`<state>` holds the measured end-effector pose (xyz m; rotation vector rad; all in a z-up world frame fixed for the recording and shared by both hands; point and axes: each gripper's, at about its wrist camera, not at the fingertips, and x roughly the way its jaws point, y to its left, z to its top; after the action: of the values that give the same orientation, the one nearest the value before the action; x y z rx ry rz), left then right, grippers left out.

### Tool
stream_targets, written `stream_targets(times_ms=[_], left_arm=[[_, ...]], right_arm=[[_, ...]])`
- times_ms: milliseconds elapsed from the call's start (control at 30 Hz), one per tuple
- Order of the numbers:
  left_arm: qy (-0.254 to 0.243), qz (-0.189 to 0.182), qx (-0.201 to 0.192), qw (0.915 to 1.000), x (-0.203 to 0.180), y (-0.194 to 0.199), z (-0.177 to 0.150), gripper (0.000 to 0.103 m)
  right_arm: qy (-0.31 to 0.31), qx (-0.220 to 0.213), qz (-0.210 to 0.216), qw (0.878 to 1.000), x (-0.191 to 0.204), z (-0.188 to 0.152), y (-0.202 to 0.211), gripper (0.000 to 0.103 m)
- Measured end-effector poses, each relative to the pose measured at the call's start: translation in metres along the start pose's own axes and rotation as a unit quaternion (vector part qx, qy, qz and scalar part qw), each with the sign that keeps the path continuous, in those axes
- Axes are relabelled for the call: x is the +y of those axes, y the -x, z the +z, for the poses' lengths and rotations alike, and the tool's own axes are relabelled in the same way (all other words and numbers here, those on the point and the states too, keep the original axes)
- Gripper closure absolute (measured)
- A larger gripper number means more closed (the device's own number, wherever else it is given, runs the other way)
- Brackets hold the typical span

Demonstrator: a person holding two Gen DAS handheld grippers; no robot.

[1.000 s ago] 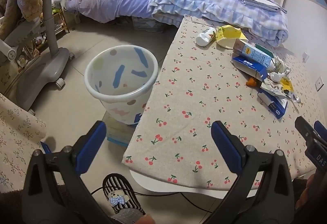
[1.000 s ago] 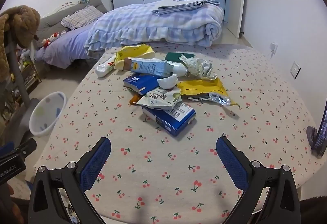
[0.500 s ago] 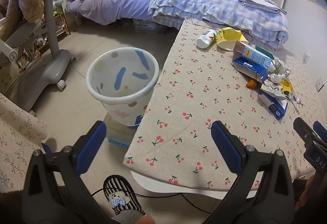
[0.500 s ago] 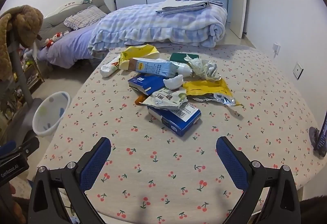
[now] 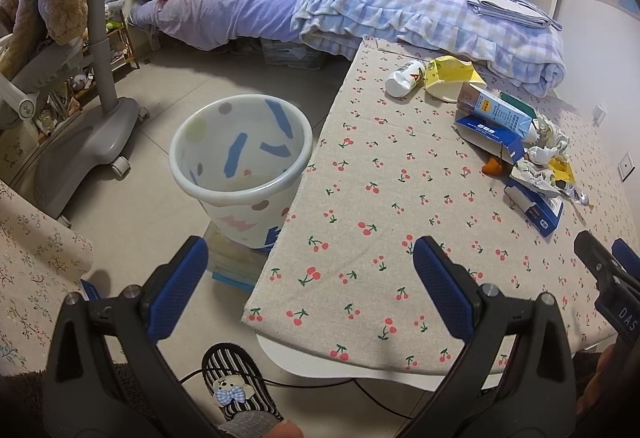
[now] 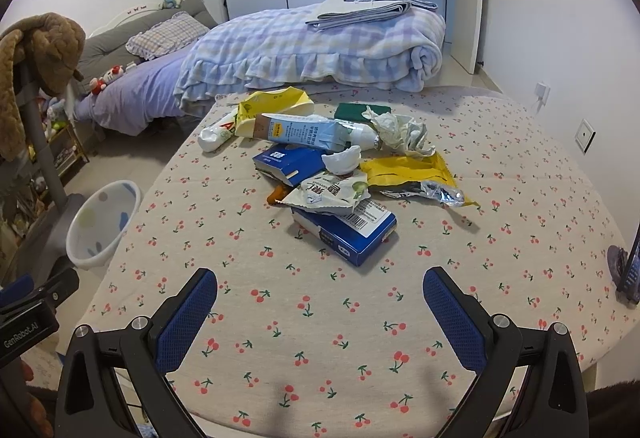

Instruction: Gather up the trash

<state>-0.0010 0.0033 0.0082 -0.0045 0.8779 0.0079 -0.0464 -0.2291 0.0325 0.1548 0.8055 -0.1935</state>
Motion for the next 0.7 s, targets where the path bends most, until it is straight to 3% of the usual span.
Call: stream_targets(times_ms=[700], left_arm=[[0.0, 0.0, -0.001, 1.0, 0.001, 0.0013, 0.0004, 0.001]], right_arm=[[-0.004, -0.002, 0.002, 1.0, -0.0008, 0.0003, 0.0009, 0.0]])
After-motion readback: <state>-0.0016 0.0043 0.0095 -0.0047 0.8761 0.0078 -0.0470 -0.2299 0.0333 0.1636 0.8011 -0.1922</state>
